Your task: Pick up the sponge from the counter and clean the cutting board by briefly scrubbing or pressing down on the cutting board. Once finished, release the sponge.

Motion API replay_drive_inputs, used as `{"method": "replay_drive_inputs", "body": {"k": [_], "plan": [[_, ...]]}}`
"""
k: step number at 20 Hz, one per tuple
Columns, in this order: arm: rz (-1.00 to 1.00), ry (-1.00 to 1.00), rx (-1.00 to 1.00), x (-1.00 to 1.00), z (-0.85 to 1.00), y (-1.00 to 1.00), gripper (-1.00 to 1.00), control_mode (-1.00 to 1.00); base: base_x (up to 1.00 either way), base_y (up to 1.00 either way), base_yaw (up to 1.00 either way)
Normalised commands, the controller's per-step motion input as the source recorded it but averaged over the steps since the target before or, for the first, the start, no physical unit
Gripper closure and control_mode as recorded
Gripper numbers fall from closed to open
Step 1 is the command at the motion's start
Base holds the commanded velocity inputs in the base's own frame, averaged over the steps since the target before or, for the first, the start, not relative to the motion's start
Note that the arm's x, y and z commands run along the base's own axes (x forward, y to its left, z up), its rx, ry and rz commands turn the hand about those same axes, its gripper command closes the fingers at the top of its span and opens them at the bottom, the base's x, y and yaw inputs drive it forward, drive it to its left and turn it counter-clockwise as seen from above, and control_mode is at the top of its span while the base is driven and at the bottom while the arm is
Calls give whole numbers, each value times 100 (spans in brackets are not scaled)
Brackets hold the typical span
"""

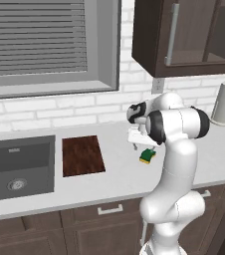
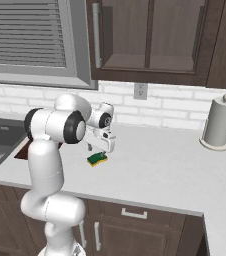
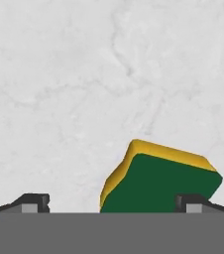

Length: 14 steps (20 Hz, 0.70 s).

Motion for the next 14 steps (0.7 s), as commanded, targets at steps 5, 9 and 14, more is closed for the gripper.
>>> {"method": "replay_drive_inputs", "body": {"k": [5, 9, 14], "plan": [[0, 0, 0, -32, 0, 0, -100, -100, 0, 0, 0], [0, -1, 0, -37, 0, 0, -100, -100, 0, 0, 0], [0, -1, 0, -3, -7, 0, -100, -100, 0, 0, 0]]}}
